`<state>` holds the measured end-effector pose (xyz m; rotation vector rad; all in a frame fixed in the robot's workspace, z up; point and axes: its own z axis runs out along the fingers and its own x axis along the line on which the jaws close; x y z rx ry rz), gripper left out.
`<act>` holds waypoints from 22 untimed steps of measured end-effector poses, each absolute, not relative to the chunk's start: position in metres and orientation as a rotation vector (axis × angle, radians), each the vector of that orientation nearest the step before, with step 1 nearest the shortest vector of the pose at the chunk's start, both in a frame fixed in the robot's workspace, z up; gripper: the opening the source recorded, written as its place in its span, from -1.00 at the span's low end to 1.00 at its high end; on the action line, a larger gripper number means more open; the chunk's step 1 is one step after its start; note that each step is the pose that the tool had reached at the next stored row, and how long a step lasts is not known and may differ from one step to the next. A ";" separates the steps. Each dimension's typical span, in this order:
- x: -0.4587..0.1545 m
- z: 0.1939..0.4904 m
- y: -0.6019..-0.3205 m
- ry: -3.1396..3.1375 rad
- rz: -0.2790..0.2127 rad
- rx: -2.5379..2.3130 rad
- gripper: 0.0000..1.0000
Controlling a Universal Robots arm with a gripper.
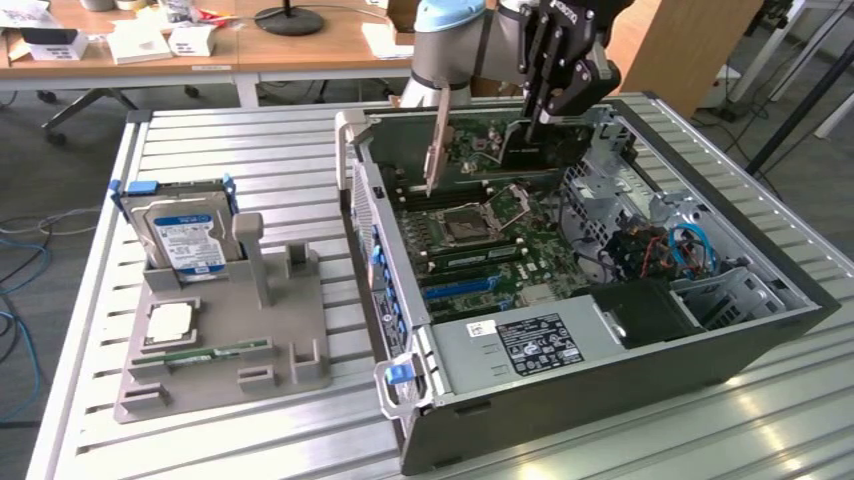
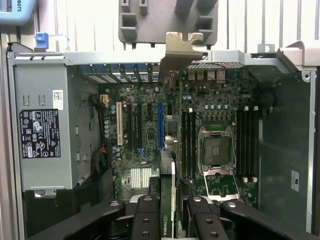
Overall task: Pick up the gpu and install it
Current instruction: 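Insert the gpu into the slot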
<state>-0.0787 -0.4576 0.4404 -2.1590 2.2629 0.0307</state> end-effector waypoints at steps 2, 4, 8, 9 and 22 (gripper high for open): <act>-0.079 0.437 -0.458 2.263 0.031 -2.159 -0.48; -0.079 0.433 -0.458 2.263 0.031 -2.159 -0.48; -0.079 0.426 -0.458 2.263 0.031 -2.158 -0.48; -0.079 0.424 -0.458 2.263 0.031 -2.158 -0.48; -0.079 0.409 -0.458 2.264 0.031 -2.158 -0.48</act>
